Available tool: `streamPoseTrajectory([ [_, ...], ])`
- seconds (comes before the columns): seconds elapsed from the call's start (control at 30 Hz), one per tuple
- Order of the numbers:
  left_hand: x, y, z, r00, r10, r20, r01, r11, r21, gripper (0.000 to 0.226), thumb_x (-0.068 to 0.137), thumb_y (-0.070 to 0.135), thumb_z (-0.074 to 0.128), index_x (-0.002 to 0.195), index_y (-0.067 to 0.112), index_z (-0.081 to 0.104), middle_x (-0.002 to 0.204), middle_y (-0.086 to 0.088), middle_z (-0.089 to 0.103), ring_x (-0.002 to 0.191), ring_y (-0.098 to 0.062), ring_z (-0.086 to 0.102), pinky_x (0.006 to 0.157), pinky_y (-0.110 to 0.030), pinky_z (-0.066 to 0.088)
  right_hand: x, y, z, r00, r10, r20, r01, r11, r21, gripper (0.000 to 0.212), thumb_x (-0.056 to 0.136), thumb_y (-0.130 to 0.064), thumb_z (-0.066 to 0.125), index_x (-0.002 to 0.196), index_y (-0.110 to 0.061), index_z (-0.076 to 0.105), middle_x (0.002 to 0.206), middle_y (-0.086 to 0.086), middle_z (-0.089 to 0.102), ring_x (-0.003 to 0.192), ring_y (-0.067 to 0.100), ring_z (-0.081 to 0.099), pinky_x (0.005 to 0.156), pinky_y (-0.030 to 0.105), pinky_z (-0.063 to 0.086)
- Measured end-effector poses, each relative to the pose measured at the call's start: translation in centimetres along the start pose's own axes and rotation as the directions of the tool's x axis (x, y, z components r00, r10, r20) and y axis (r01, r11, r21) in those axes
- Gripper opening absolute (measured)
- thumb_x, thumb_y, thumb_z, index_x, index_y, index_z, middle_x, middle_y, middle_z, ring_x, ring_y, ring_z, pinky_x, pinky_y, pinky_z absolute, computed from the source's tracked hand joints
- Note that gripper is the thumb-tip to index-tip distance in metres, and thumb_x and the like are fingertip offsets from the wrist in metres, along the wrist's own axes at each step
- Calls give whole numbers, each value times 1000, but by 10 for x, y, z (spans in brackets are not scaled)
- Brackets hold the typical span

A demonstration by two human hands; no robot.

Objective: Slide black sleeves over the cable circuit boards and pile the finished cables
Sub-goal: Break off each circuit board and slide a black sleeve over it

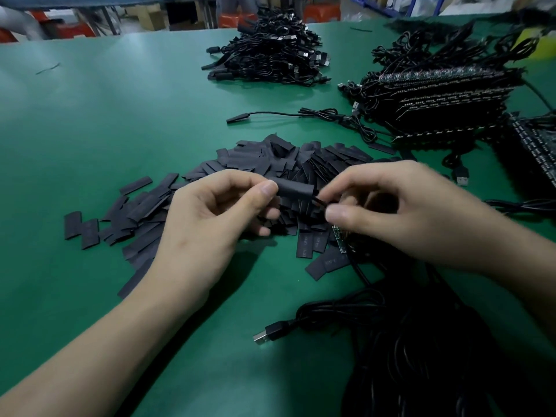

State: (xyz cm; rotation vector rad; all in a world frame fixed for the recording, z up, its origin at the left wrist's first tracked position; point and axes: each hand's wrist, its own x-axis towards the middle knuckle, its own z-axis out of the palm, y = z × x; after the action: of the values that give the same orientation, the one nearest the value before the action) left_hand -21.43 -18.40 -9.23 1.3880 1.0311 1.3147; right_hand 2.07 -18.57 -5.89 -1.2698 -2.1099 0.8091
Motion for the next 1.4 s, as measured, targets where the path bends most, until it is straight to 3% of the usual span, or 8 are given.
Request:
streamPoseTrajectory([
  [0.13, 1, 1, -3, 998, -11, -67, 7, 998, -56, 14, 83, 27, 71, 86, 13, 73, 75, -2, 74, 68, -10, 69, 60, -20, 55, -2, -2, -24, 991, -50, 125, 86, 948, -306, 29, 80, -60, 60, 85, -37, 76, 94, -18, 68, 103, 6, 59, 90, 30, 45],
  [0.5, 1, 2, -3, 993, 3, -120, -15, 995, -98, 14, 87, 22, 70, 89, 8, 74, 75, -5, 74, 66, -9, 67, 59, -20, 56, 5, -5, -18, 965, -108, 239, 192, 911, -364, 16, 85, -53, 61, 84, -39, 69, 97, -17, 63, 105, 8, 56, 94, 35, 45],
  [0.7, 2, 1, -3, 989, 33, -144, -45, 996, -82, 13, 95, 19, 64, 102, 15, 75, 87, -2, 78, 69, -9, 70, 59, -22, 57, 14, -13, -60, 996, -40, 84, 57, 975, -214, 26, 94, -59, 55, 88, -39, 70, 89, -13, 75, 81, 5, 71, 71, 21, 57],
  [0.87, 2, 0, 0, 993, 54, -103, -56, 998, -13, 16, 94, 27, 63, 99, 21, 76, 87, -1, 78, 70, -12, 70, 59, -22, 55, 77, -22, -91, 993, 34, -116, -40, 998, -48, 23, 105, -33, 50, 85, -32, 62, 80, 0, 73, 71, 11, 73, 63, 23, 58],
  [1.13, 1, -2, 3, 997, 63, -43, -62, 998, 21, 26, 87, 38, 61, 98, 21, 77, 88, -1, 78, 73, -15, 71, 58, -24, 55, 236, 14, -36, 1000, 4, -17, -13, 855, -519, 23, 108, -31, 47, 125, -17, 51, 96, -3, 61, 94, 24, 59, 65, 30, 40],
  [1.23, 1, -4, 1, 998, 58, -36, -57, 998, 36, 20, 93, 34, 62, 97, 23, 78, 89, 0, 78, 74, -14, 72, 59, -24, 54, 259, 42, -14, 994, 63, 91, 14, 744, -668, 49, 104, -39, 54, 142, -12, 38, 124, 14, 61, 109, 35, 59, 78, 38, 47],
  [1.3, 2, -5, 0, 998, 61, -35, -59, 997, 47, 16, 97, 27, 62, 96, 24, 78, 89, 1, 78, 74, -14, 72, 59, -23, 54, 267, 59, -5, 988, 124, 96, -3, 629, -778, 57, 103, -44, 53, 144, -7, 41, 138, 20, 50, 123, 38, 51, 96, 44, 45],
  [1.4, 3, -6, -1, 997, 63, -37, -60, 996, 68, 17, 99, 23, 62, 94, 25, 78, 89, 2, 77, 74, -13, 72, 58, -23, 54, 273, 73, 5, 991, 115, 61, -27, 641, -767, 44, 105, -43, 48, 135, -10, 48, 133, 20, 47, 117, 38, 50, 89, 43, 43],
])
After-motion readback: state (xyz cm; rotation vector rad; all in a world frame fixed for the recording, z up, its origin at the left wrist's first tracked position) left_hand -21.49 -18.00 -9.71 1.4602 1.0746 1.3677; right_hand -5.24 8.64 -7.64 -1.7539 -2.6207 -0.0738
